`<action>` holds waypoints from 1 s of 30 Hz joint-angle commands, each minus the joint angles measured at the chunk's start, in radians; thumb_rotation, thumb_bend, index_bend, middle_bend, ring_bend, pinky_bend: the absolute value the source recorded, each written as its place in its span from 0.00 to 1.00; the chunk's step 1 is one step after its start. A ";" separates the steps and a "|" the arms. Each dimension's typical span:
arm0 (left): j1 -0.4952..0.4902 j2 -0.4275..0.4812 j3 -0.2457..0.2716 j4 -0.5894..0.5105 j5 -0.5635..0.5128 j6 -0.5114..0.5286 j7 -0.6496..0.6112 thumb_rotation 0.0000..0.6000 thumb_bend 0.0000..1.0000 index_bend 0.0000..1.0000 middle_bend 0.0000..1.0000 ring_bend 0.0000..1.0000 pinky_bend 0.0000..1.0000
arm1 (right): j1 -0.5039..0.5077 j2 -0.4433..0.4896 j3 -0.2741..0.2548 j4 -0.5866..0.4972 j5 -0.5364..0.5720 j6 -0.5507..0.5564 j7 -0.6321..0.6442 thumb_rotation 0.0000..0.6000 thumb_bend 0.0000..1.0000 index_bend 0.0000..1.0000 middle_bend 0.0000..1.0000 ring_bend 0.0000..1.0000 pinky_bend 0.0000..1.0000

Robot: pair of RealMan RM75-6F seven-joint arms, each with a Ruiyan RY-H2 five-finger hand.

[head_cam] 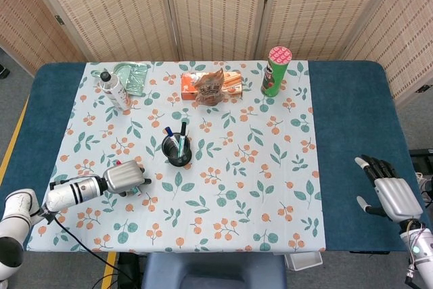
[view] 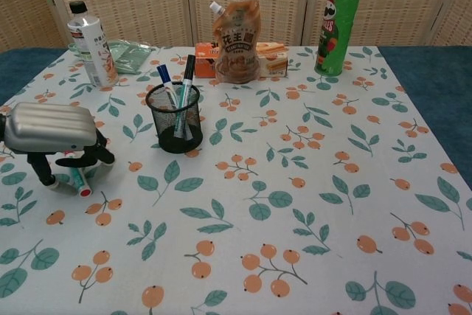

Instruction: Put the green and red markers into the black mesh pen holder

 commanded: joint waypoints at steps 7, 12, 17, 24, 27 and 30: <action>0.014 -0.033 0.013 0.052 -0.011 0.017 -0.020 1.00 0.26 0.57 0.88 0.57 0.82 | 0.000 0.002 0.001 0.003 0.002 0.001 0.007 1.00 0.35 0.03 0.00 0.00 0.00; 0.020 -0.046 0.021 0.073 -0.015 0.020 -0.040 1.00 0.27 0.60 0.89 0.57 0.82 | 0.003 0.001 0.001 0.004 0.002 -0.003 0.007 1.00 0.35 0.03 0.00 0.00 0.00; 0.027 -0.059 0.027 0.087 -0.018 0.025 -0.039 1.00 0.27 0.59 0.89 0.56 0.82 | 0.000 0.001 0.003 0.004 0.004 0.005 0.008 1.00 0.35 0.03 0.00 0.00 0.00; 0.038 -0.070 0.033 0.097 -0.025 0.036 -0.044 1.00 0.30 0.65 0.90 0.56 0.82 | -0.002 0.002 0.003 0.004 0.002 0.012 0.010 1.00 0.35 0.03 0.00 0.00 0.00; 0.044 -0.071 0.026 0.099 -0.034 0.054 -0.041 1.00 0.31 0.68 0.92 0.57 0.83 | -0.002 0.001 0.003 0.006 0.001 0.011 0.012 1.00 0.35 0.03 0.00 0.00 0.00; 0.047 -0.065 0.014 0.095 -0.048 0.075 -0.036 1.00 0.32 0.71 0.94 0.59 0.84 | -0.001 0.001 0.002 0.006 -0.002 0.010 0.013 1.00 0.35 0.03 0.00 0.00 0.00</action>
